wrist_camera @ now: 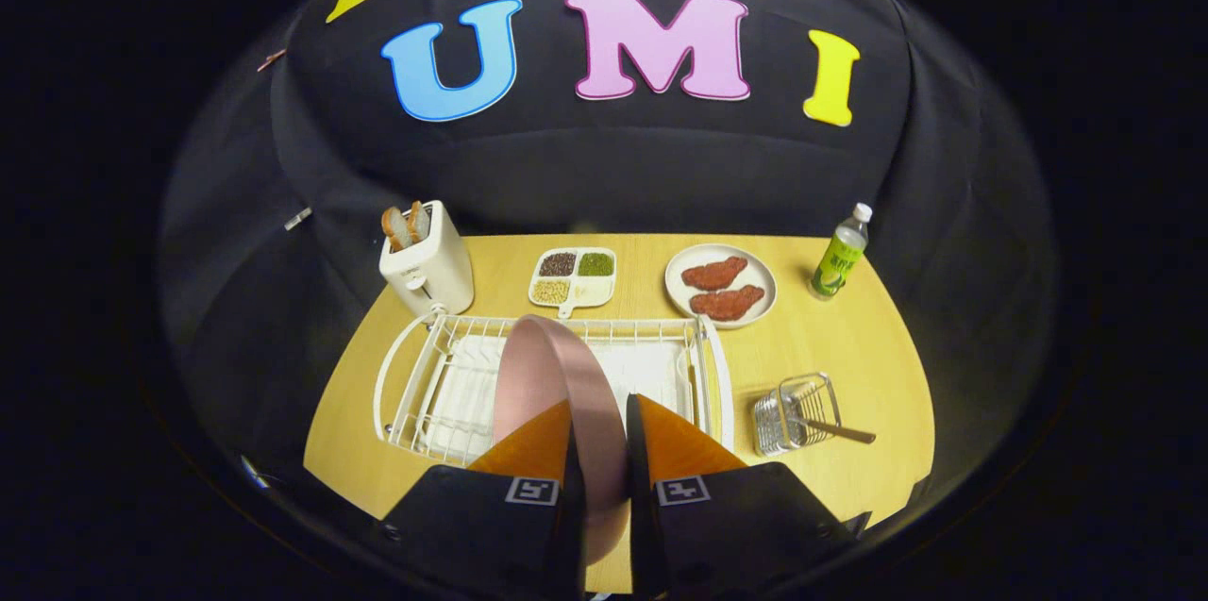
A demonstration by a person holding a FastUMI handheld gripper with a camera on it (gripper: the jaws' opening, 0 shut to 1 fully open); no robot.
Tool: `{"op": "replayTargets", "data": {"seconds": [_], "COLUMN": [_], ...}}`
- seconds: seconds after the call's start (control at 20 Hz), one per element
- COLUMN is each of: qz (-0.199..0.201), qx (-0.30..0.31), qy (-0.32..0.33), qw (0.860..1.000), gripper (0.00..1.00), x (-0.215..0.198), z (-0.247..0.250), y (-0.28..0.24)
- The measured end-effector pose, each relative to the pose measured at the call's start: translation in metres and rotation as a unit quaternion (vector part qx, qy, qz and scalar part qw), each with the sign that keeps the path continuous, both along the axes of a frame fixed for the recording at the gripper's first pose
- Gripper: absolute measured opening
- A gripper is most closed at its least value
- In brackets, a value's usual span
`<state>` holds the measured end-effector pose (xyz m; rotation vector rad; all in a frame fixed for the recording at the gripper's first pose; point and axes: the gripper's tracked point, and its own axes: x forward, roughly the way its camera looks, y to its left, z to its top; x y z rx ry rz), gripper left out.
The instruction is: Take the plate from the dish rack, then take the spoon from the basket and place it into the plate.
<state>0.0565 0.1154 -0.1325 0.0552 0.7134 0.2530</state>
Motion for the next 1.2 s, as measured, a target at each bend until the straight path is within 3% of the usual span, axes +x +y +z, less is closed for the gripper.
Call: {"op": "replayTargets", "data": {"seconds": [0.55, 0.85, 1.05, 1.2], "qz": [0.047, 0.082, 0.068, 0.067], "qx": [0.122, 0.119, 0.156, 0.144], "qy": [0.12, 0.145, 0.171, 0.166], "qw": [0.984, 0.979, 0.971, 0.973], "gripper": [0.23, 0.23, 0.24, 0.25], "x": [-0.103, -0.11, -0.103, -0.098], "z": [-0.107, -0.173, -0.186, -0.189], "y": [-0.047, -0.058, -0.057, -0.065]}}
